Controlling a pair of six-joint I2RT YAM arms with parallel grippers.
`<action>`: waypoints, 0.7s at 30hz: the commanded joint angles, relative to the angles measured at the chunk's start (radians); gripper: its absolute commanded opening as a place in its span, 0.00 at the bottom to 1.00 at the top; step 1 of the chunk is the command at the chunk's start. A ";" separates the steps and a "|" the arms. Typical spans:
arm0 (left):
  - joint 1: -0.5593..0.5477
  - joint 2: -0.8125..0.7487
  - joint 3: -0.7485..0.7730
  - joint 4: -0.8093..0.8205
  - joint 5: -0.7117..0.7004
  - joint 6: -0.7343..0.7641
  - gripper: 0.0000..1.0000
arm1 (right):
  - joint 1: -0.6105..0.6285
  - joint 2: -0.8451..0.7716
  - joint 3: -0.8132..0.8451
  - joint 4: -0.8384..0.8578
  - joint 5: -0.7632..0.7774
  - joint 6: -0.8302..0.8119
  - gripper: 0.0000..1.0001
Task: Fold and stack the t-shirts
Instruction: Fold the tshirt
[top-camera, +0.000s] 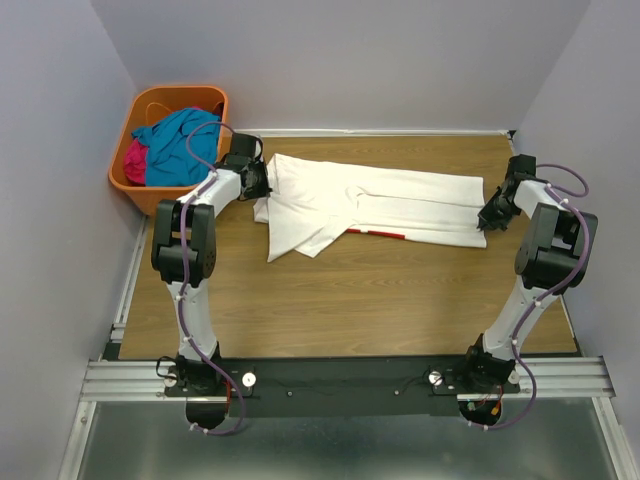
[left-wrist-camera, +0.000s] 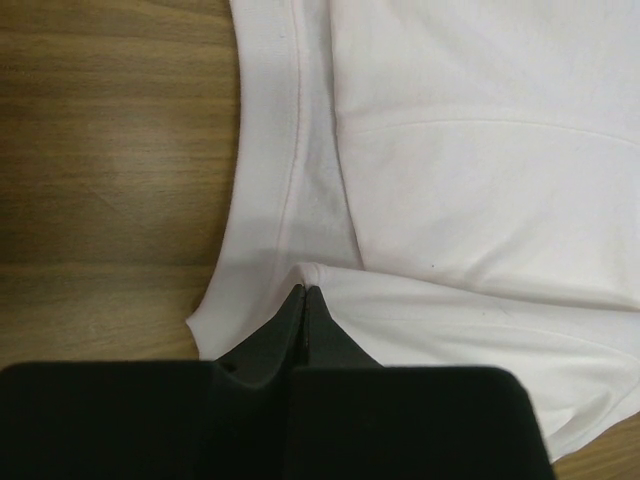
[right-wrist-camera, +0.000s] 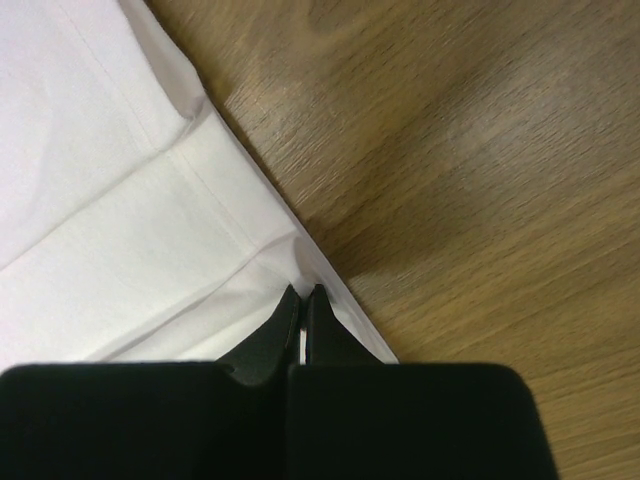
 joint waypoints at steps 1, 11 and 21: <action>0.008 0.032 0.019 0.034 -0.038 0.021 0.00 | -0.002 -0.014 -0.029 0.043 0.064 0.016 0.02; 0.006 0.027 -0.010 0.047 -0.038 0.012 0.27 | 0.001 -0.039 -0.030 0.055 0.024 0.012 0.27; -0.029 -0.200 -0.133 0.056 -0.096 -0.002 0.80 | 0.053 -0.255 -0.113 0.053 -0.037 -0.026 0.57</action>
